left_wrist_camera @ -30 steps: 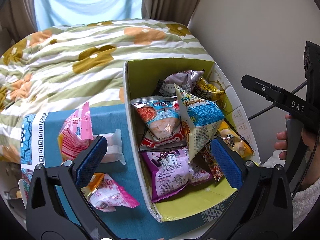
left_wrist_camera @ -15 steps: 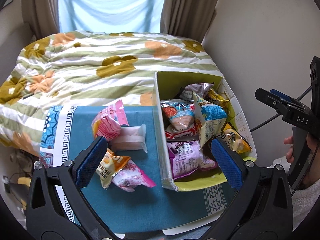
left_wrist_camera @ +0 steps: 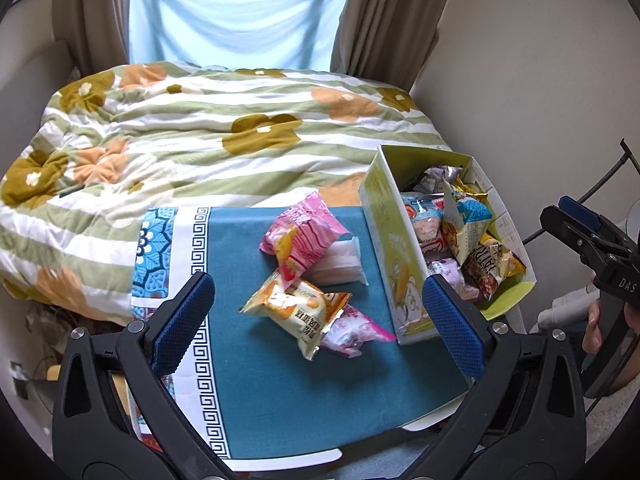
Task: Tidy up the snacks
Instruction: 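Withdraw both tools from the box toward the remaining snacks, then grasp the pink marshmallow bag with the left tool while the right tool grasps the orange chiffon cake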
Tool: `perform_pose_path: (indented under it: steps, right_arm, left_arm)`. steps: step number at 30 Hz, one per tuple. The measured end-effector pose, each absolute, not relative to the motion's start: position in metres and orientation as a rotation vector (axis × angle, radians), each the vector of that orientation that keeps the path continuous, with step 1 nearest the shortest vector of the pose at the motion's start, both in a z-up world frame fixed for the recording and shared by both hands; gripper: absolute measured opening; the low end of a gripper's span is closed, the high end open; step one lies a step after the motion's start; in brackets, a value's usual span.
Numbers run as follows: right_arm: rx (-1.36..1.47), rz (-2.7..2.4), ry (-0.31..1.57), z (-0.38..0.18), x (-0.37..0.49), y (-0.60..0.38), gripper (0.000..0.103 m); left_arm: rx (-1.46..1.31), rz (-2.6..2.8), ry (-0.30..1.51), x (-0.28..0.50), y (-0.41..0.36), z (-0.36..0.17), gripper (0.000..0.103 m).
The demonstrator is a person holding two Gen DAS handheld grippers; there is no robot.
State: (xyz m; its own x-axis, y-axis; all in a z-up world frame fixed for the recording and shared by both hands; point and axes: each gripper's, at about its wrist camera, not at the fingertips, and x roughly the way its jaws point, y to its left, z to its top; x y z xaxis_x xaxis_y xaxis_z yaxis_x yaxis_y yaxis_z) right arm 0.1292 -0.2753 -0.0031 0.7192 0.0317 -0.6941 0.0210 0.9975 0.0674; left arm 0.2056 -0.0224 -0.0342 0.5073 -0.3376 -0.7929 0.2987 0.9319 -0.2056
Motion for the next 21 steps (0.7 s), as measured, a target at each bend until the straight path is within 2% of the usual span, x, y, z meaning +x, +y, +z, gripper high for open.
perform_pose_path:
  steps: [11,21]
  right_arm:
    - [0.116,-0.029,0.823,-0.053,0.128,-0.178,0.102]
    - [0.093,0.016,0.926,-0.119,0.156,-0.129,0.102]
  left_arm:
    - [0.037,-0.518,1.01,0.246,0.027,-0.061,0.103]
    - [0.149,-0.648,1.074,0.312,0.003,-0.105,0.103]
